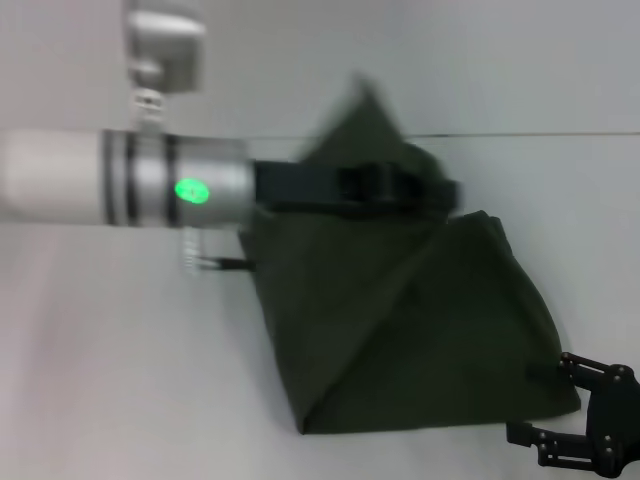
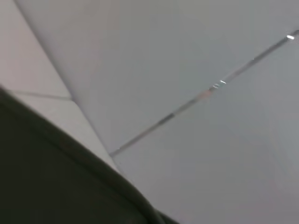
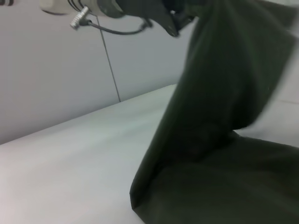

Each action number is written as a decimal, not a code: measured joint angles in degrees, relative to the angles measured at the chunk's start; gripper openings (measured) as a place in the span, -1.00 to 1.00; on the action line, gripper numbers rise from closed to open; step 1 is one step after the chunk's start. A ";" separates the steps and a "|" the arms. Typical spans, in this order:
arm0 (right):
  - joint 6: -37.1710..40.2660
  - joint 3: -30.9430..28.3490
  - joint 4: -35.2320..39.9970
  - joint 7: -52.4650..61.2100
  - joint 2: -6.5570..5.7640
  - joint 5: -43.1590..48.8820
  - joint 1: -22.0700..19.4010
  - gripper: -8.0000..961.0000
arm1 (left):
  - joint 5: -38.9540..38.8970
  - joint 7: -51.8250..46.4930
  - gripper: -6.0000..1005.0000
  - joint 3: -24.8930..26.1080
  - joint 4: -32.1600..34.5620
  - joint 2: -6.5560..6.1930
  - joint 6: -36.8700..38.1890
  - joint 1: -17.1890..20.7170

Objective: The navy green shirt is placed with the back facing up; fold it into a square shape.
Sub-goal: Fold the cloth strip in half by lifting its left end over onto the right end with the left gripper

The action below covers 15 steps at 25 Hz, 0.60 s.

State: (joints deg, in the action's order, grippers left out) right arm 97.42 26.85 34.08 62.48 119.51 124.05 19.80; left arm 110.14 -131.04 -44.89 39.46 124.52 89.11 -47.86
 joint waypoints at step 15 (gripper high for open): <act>1.16 -0.35 0.02 0.51 -0.40 -0.39 -0.62 0.84 | -24.19 9.61 -0.97 -24.11 -13.12 0.10 -16.83 1.03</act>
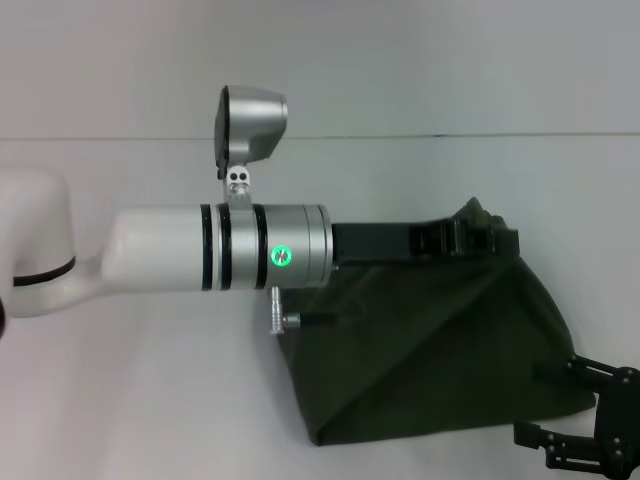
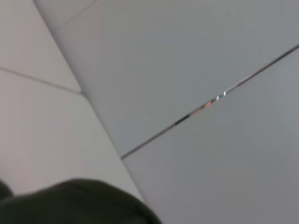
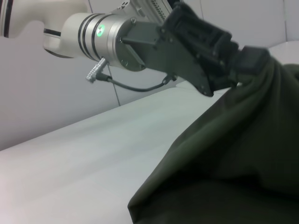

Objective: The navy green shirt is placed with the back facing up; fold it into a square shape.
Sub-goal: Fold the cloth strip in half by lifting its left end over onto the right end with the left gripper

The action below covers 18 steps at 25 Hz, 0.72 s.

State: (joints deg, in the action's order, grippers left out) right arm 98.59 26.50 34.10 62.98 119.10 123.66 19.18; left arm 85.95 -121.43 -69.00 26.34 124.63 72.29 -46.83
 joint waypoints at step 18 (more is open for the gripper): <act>0.04 0.72 0.00 0.04 0.33 0.36 0.49 0.85 | -20.40 4.50 -0.91 -14.92 0.88 0.08 -5.96 2.77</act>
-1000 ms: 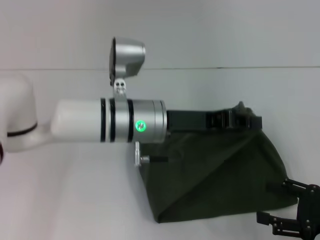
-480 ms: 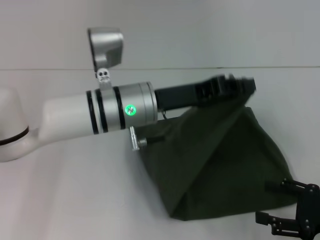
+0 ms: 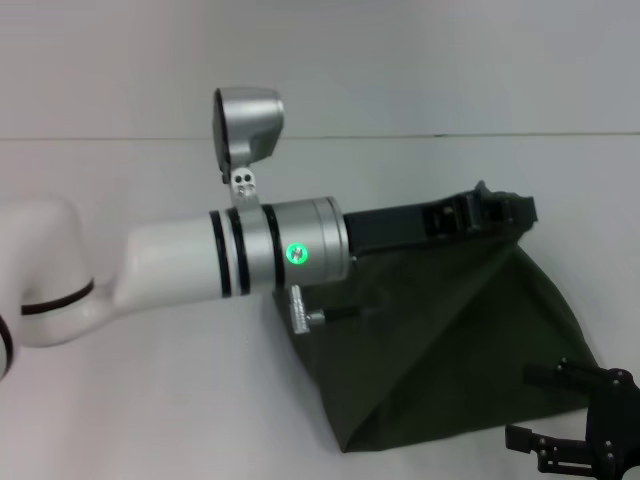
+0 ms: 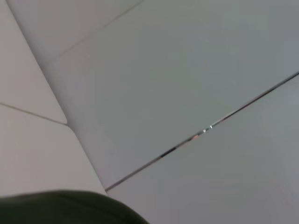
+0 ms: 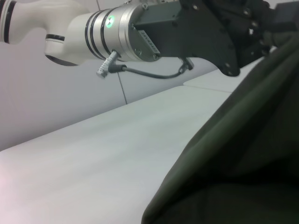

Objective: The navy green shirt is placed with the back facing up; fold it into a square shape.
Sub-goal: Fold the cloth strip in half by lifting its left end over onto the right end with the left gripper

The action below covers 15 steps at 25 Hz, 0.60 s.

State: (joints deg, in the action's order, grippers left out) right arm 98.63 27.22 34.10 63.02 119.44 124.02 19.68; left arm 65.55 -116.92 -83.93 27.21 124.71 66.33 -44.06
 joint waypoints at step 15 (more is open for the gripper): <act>0.04 0.02 0.00 0.00 0.01 0.00 0.56 0.84 | -5.53 1.71 -0.78 -6.52 -0.80 0.01 5.12 0.21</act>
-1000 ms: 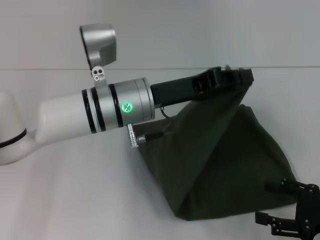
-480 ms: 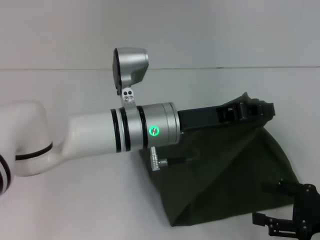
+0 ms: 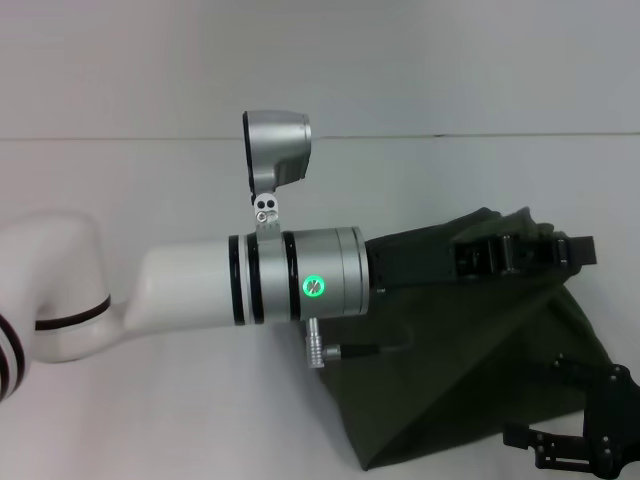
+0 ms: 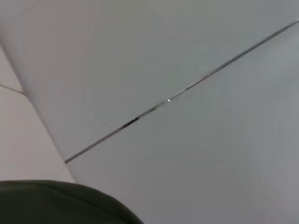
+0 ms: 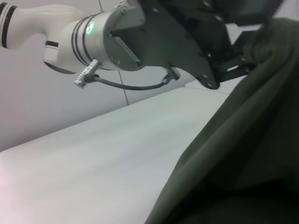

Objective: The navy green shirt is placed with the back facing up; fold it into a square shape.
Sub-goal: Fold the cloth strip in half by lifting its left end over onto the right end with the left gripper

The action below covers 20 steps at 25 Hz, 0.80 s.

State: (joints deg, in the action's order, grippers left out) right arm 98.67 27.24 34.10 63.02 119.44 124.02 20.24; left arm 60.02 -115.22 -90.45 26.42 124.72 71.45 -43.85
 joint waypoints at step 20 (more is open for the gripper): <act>-0.07 -0.39 0.00 0.00 -0.60 1.73 -0.73 0.84 | 0.70 -1.03 0.36 -1.48 -1.43 -0.08 -5.21 -0.70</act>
State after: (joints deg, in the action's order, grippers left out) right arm 98.60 26.85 34.10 63.02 118.84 125.74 19.51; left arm 60.72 -116.25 -91.93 24.99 124.64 66.25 -44.55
